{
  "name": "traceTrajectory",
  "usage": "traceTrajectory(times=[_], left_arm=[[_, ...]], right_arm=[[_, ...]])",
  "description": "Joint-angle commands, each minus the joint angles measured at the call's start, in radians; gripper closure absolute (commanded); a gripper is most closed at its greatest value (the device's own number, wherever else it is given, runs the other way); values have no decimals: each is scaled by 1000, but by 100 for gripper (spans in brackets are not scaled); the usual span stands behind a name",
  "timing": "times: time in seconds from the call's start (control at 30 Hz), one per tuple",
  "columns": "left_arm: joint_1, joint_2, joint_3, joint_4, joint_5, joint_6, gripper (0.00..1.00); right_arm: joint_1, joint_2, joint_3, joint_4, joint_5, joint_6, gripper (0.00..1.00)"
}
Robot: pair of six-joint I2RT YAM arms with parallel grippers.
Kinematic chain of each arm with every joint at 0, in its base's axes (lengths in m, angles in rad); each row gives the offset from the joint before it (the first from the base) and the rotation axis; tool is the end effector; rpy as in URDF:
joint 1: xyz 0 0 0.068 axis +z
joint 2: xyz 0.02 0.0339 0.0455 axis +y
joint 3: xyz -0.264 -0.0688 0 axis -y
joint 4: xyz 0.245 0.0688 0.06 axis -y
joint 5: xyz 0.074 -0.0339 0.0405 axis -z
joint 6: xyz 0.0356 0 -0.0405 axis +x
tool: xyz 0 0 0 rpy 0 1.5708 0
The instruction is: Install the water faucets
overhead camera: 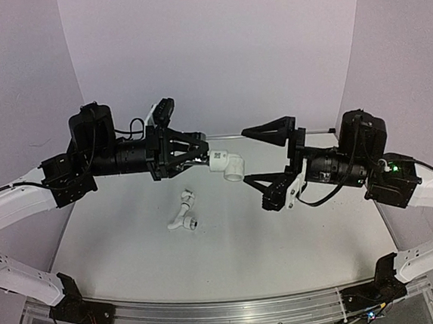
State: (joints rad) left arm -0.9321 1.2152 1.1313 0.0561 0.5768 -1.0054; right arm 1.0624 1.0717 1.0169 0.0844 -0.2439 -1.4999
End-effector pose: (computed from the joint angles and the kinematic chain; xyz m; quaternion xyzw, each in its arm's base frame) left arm 0.1520 -0.2372 0.3974 0.1730 0.6941 -0.6664 0.2105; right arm 0.1142 0.2226 0.3950 -0.6875 0.1138 -0.0718 0.7136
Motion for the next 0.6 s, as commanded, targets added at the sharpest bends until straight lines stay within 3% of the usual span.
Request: traceTrajectory(times=[0.0, 0.57], left_arm=[[5, -8, 62, 108, 38, -54, 100], [5, 11, 62, 77, 0, -21, 100]], right_arm=[[12, -3, -32, 148, -2, -260, 8], [57, 57, -46, 213, -42, -382, 45]])
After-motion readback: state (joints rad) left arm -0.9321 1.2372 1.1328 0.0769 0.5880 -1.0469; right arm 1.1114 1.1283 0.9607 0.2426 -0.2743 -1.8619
